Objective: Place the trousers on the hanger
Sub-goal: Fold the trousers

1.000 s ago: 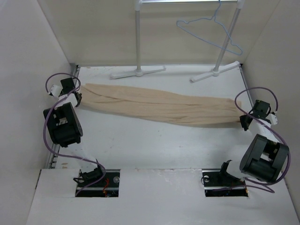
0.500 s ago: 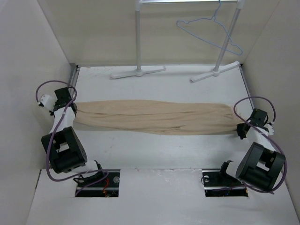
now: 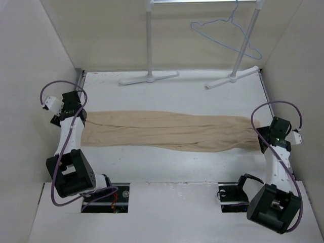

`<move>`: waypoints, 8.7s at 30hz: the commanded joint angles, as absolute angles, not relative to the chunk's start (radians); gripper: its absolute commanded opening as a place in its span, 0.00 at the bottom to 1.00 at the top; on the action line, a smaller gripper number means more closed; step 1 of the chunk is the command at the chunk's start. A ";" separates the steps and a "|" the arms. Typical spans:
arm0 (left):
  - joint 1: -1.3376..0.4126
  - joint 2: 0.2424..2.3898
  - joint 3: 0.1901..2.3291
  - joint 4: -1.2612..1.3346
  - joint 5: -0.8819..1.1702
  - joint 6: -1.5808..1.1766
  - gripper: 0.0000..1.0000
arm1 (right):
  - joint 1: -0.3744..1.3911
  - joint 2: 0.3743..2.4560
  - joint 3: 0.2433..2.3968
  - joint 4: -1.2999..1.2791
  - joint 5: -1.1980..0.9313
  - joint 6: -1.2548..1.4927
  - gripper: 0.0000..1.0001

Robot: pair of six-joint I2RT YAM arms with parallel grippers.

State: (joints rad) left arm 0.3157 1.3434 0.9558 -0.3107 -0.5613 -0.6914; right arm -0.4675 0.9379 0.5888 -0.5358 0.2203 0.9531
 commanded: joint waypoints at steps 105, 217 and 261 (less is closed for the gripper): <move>0.292 2.132 1.555 -0.204 -0.256 -0.933 0.01 | -0.352 1.695 1.121 -0.430 0.236 0.620 0.59; -0.551 0.841 0.517 -0.121 -0.038 -0.876 0.75 | -0.387 1.350 0.682 -0.403 0.294 1.109 0.41; -0.187 0.871 1.183 -0.561 -0.130 -0.730 0.79 | 0.250 0.972 1.287 -0.443 0.530 0.653 0.02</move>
